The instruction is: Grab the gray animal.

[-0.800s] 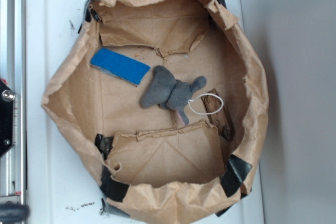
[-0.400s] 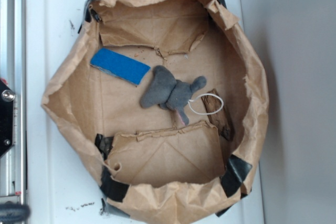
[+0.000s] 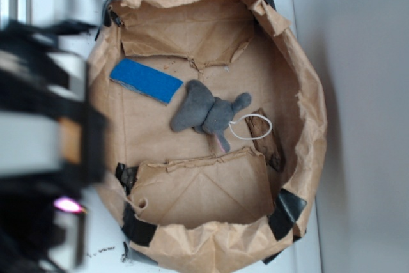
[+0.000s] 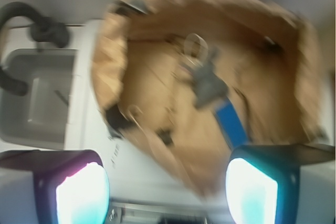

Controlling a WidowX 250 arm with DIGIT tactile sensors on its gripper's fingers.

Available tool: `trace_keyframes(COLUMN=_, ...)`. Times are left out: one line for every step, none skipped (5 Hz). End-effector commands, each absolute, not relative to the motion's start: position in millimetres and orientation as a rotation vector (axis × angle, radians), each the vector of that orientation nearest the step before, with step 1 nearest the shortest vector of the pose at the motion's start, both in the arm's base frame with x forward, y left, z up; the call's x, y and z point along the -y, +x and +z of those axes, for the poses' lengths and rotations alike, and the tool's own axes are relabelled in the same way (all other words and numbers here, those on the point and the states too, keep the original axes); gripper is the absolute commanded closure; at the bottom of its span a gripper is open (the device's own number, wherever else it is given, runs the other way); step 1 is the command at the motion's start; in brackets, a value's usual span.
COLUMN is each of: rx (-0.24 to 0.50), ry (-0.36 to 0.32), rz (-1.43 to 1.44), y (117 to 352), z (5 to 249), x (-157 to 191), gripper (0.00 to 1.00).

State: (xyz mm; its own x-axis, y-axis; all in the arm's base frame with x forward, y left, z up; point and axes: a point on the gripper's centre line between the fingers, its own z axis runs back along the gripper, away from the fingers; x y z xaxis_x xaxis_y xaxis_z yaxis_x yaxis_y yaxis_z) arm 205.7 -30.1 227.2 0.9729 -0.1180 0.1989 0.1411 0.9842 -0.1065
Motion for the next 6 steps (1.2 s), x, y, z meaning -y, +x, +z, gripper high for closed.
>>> trace_keyframes(rx=0.297, ry=-0.116, rz=-0.253, y=245.3, z=189.0, x=1.6, gripper=0.00)
trace_keyframes(rx=0.297, ry=-0.116, rz=-0.253, y=245.3, z=189.0, x=1.6, gripper=0.00)
trace_keyframes(rx=0.297, ry=-0.116, rz=-0.253, y=245.3, z=189.0, x=1.6, gripper=0.00)
trace_keyframes(rx=0.297, ry=-0.116, rz=-0.253, y=245.3, z=189.0, x=1.6, gripper=0.00)
trace_keyframes(rx=0.265, ry=-0.061, rz=-0.227, y=262.3, z=161.1, x=8.9, gripper=0.00)
trace_keyframes(rx=0.264, ry=0.016, rz=-0.205, y=274.0, z=128.2, x=7.7, gripper=0.00)
